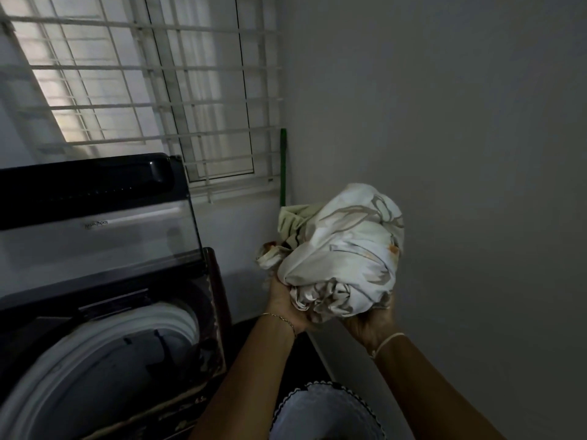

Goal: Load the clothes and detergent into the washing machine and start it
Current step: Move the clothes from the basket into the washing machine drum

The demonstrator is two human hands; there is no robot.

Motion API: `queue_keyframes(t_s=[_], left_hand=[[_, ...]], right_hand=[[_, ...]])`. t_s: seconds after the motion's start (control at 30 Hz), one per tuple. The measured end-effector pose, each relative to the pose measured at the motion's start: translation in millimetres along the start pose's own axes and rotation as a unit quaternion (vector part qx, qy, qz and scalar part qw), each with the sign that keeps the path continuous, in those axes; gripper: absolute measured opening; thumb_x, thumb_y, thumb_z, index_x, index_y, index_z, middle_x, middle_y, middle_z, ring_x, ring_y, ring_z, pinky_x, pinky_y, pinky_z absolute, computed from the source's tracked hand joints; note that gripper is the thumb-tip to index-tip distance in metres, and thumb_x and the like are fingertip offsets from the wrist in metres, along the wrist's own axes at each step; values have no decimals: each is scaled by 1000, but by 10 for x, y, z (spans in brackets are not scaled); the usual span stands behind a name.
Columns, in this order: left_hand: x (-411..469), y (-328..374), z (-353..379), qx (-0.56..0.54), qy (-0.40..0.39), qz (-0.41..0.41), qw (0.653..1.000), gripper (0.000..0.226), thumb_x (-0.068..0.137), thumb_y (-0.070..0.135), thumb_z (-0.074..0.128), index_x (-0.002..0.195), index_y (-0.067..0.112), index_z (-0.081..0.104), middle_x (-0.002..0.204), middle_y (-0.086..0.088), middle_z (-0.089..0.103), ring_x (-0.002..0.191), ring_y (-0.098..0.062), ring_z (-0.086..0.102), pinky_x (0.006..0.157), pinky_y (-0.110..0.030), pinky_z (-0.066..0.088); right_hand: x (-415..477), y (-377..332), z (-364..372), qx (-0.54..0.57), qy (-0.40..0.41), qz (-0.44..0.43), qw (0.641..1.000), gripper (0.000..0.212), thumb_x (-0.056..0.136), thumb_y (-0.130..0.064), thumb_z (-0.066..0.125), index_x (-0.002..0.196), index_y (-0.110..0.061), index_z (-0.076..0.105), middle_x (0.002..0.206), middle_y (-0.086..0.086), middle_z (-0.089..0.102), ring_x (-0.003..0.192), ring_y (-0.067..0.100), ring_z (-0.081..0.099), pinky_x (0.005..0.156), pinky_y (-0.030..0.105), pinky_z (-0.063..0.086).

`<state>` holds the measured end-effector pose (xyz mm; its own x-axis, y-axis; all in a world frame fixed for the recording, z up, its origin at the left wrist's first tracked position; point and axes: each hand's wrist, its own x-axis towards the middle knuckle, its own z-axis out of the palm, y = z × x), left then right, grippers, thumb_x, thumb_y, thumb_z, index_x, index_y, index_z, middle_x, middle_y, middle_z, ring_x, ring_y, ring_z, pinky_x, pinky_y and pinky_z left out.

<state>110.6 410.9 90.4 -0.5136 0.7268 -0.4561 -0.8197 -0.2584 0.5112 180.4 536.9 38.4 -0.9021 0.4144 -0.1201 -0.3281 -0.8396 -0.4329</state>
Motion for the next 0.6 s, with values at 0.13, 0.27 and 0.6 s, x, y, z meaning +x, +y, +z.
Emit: queue_keyframes(t_s=[0.13, 0.27, 0.6], left_hand=[[-84, -45, -20, -35, -28, 61, 997, 65, 90, 61, 32, 130, 16, 56, 131, -14, 58, 123, -36, 48, 113, -52, 24], [-68, -2, -181, -66, 19, 121, 990, 54, 97, 47, 32, 134, 12, 50, 124, -12, 60, 108, -32, 54, 109, -44, 32], [-473, 235, -773, -30, 95, 234, 967, 50, 89, 4, 62, 135, 2, 44, 133, -10, 51, 123, -28, 48, 85, 2, 31]], right_hand=[[21, 65, -74, -17, 7, -6, 1000, 119, 32, -46, 92, 137, -13, 49, 138, 20, 52, 116, 39, 57, 98, 55, 46], [11, 136, -99, -43, 38, 26, 998, 102, 29, -47, 93, 118, -12, 59, 107, 16, 70, 97, 33, 67, 92, 47, 52], [31, 607, 440, -115, 88, 133, 980, 58, 94, -57, 30, 109, -17, 69, 107, 14, 69, 100, 35, 59, 86, 46, 52]])
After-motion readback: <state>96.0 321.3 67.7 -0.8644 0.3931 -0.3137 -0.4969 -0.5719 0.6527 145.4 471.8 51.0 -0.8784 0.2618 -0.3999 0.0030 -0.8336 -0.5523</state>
